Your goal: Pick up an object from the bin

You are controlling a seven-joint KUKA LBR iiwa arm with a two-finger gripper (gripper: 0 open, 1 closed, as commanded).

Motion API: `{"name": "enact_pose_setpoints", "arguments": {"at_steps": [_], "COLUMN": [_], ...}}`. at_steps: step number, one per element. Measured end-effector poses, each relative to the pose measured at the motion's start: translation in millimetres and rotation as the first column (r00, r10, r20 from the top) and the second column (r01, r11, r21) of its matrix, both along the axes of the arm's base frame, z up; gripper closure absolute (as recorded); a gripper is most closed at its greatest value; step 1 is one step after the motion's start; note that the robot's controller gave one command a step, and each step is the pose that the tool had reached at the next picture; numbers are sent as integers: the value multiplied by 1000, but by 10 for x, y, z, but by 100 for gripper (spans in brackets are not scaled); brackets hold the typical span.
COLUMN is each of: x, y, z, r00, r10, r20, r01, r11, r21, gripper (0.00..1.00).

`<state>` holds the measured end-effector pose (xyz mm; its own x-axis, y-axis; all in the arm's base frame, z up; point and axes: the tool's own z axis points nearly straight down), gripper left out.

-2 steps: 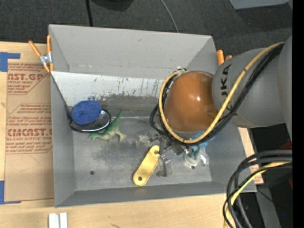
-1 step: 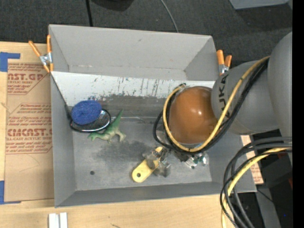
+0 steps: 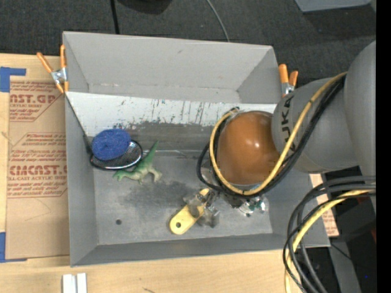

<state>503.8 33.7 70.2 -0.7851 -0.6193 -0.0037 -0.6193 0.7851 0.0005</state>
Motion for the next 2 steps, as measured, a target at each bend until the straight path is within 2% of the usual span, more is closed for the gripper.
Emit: {"name": "enact_pose_setpoints", "arguments": {"at_steps": [1,2], "x": [56,175], "y": [-105,-297], "z": [-1,33], "r00": [1000,996], "r10": [-26,-84], "r20": [-2,-7], "r01": [26,84], "r11": [1000,996], "r21": [3,2], "gripper": [100,100]}}
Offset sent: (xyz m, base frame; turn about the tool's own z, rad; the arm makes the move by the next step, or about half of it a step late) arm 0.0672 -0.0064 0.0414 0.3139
